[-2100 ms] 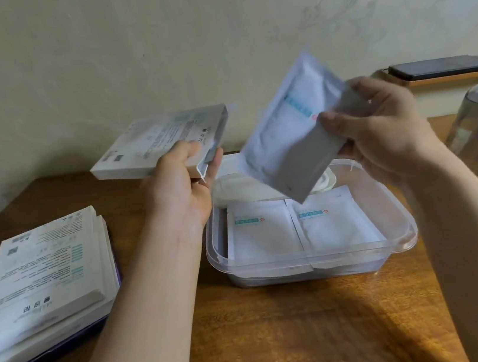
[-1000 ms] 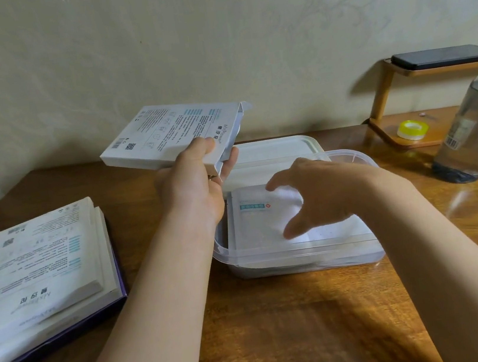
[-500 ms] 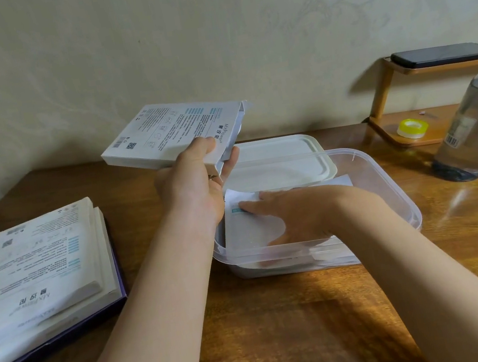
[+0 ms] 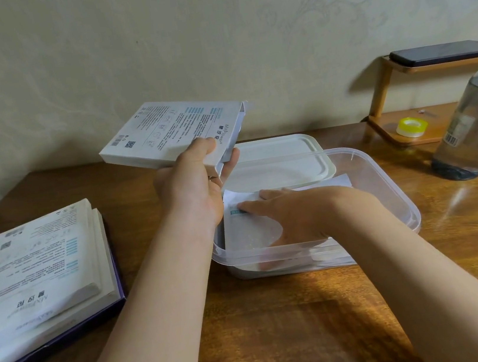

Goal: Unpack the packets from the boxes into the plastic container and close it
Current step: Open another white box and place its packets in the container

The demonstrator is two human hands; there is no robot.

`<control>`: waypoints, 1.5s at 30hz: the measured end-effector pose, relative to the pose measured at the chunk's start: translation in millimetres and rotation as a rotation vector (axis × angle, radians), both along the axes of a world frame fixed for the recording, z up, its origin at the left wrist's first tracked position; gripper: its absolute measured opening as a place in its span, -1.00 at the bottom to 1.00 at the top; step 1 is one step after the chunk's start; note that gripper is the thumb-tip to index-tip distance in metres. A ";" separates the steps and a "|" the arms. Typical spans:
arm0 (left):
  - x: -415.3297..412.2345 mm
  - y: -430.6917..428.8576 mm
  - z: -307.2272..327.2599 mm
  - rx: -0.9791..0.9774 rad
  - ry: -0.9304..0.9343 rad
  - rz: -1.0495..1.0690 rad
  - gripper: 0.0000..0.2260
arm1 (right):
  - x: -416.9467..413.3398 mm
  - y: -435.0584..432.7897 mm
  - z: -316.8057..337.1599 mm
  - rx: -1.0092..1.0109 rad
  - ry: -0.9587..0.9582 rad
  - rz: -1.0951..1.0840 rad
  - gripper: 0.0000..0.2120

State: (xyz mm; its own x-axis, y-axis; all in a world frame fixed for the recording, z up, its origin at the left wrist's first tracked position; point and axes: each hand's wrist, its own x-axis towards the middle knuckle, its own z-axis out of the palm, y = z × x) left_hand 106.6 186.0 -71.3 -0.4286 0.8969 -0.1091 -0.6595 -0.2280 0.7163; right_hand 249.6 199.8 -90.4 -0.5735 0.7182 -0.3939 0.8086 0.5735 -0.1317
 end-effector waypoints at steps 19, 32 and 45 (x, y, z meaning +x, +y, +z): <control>10.1 -15.2 10.0 0.061 0.184 -0.225 -0.71 | 5.9 0.9 36.1 -0.271 1.443 -0.702 -0.78; 12.6 -15.3 10.5 0.018 0.247 -0.168 -0.72 | 7.0 -1.2 43.4 -0.243 1.450 -0.791 -0.87; 7.4 -11.7 15.8 -0.099 0.086 -0.147 -0.83 | 14.6 -6.5 59.1 -0.254 1.694 -0.800 -0.82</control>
